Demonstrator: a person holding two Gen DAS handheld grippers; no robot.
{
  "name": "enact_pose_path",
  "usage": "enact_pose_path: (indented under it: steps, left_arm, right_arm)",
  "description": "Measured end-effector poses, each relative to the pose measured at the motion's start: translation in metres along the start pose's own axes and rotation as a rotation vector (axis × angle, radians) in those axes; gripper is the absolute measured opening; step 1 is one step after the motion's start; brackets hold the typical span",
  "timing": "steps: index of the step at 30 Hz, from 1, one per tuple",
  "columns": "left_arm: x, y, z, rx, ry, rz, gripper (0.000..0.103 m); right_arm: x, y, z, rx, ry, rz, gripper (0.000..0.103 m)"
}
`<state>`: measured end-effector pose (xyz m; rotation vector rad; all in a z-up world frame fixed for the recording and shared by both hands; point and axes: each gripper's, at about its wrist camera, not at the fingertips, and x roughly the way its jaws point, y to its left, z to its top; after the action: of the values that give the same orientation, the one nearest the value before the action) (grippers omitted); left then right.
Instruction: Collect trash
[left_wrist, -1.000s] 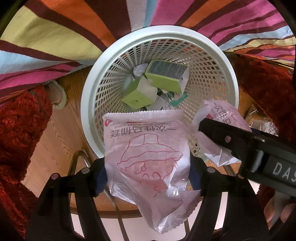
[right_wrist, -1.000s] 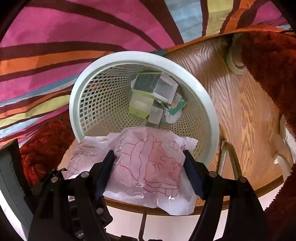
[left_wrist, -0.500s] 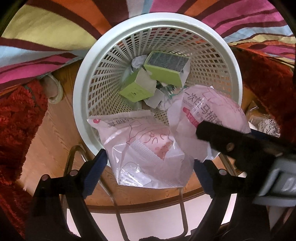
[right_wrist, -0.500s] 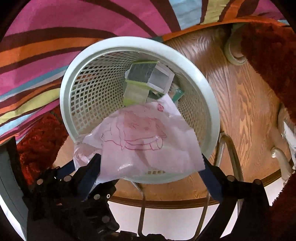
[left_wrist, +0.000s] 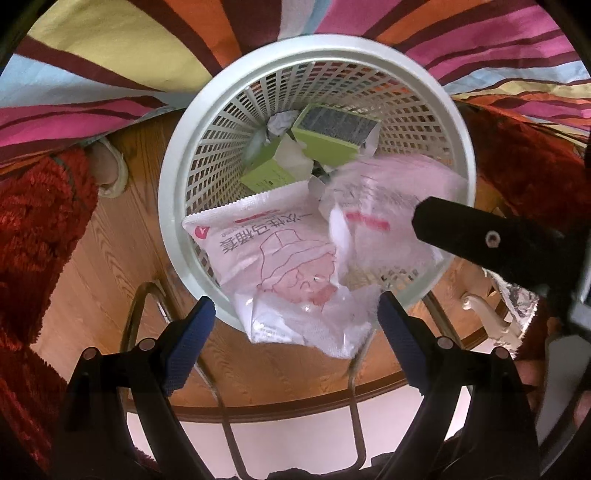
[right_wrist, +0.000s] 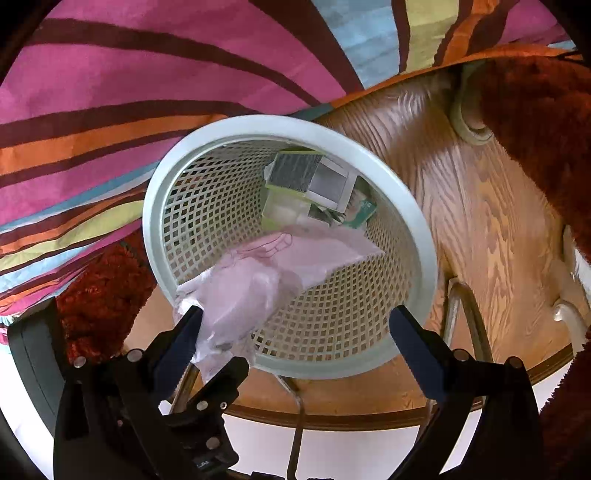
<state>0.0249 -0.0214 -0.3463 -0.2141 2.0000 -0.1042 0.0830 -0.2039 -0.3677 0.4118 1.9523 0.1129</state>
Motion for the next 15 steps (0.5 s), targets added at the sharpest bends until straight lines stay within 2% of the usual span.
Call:
enact_pose_path:
  steps: [7,15]
  left_arm:
    - [-0.015,0.000,-0.006,-0.001,-0.040,-0.038,0.087]
    - [-0.027,0.000,-0.009,-0.004,-0.081,-0.040,0.087]
  right_arm:
    - [-0.013,0.011,-0.006,-0.035,-0.043,0.008,0.095]
    - [-0.023,0.016,-0.006,-0.046,-0.076,0.006,0.095]
